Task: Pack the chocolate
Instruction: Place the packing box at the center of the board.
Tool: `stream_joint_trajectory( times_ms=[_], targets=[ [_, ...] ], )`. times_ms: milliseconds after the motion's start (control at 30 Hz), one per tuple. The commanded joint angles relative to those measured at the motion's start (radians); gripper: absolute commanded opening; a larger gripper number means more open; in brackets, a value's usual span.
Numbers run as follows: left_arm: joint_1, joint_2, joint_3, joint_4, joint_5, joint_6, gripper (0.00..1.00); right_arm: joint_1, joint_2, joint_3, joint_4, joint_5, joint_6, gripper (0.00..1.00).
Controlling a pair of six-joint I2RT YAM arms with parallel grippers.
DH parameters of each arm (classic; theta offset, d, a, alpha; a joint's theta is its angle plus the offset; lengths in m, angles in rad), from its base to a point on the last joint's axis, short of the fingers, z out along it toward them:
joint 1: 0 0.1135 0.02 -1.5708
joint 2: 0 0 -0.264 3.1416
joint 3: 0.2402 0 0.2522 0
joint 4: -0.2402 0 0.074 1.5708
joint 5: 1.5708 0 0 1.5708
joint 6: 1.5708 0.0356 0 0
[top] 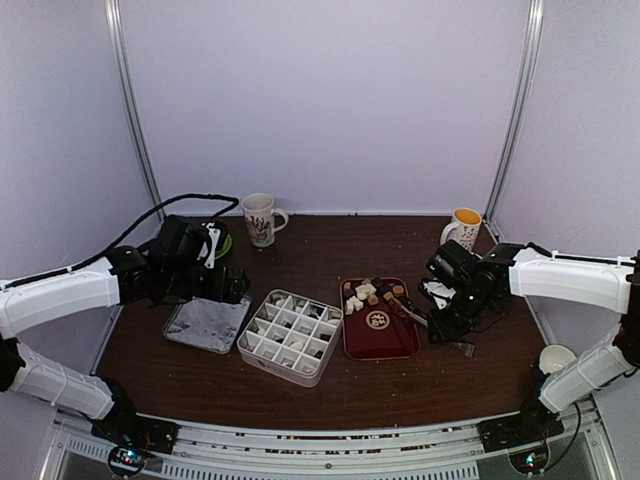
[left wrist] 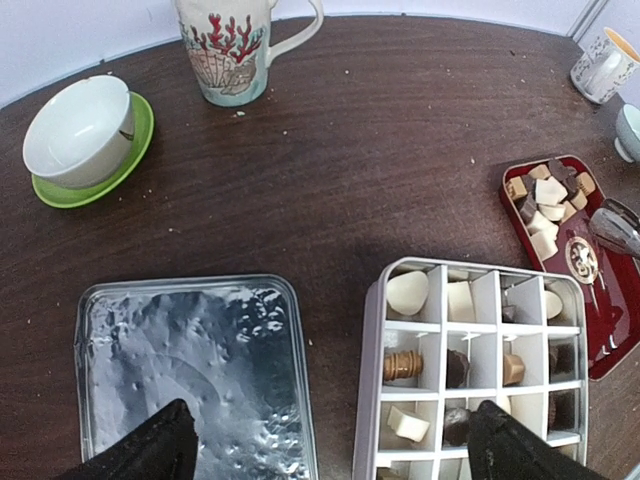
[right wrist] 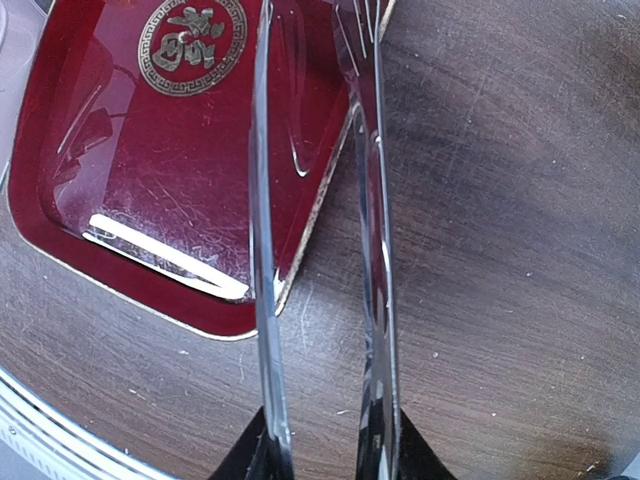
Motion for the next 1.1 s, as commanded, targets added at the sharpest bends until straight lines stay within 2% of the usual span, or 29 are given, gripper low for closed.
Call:
stream_joint_trajectory(
  times_ms=[0, 133, 367, 633, 1067],
  targets=[
    [0.011, -0.018, -0.007, 0.03, -0.015, 0.009, 0.98, -0.002, 0.009, 0.028, 0.019, 0.017, 0.01, 0.33],
    [0.011, -0.034, -0.008, 0.03, -0.021, 0.018, 0.98, -0.002, 0.017, 0.038, 0.017, 0.028, 0.007, 0.33],
    [0.011, -0.102, -0.065, 0.124, -0.002, 0.032, 0.98, -0.004, 0.039, 0.055, 0.011, 0.044, 0.005, 0.33],
    [0.014, -0.136, -0.073, 0.127, -0.051, 0.036, 0.98, -0.008, 0.076, 0.078, 0.016, 0.046, -0.005, 0.33],
    [0.022, -0.119, -0.062, 0.107, -0.05, 0.041, 0.98, -0.008, 0.16, 0.153, 0.02, 0.049, -0.032, 0.33]
  ],
)
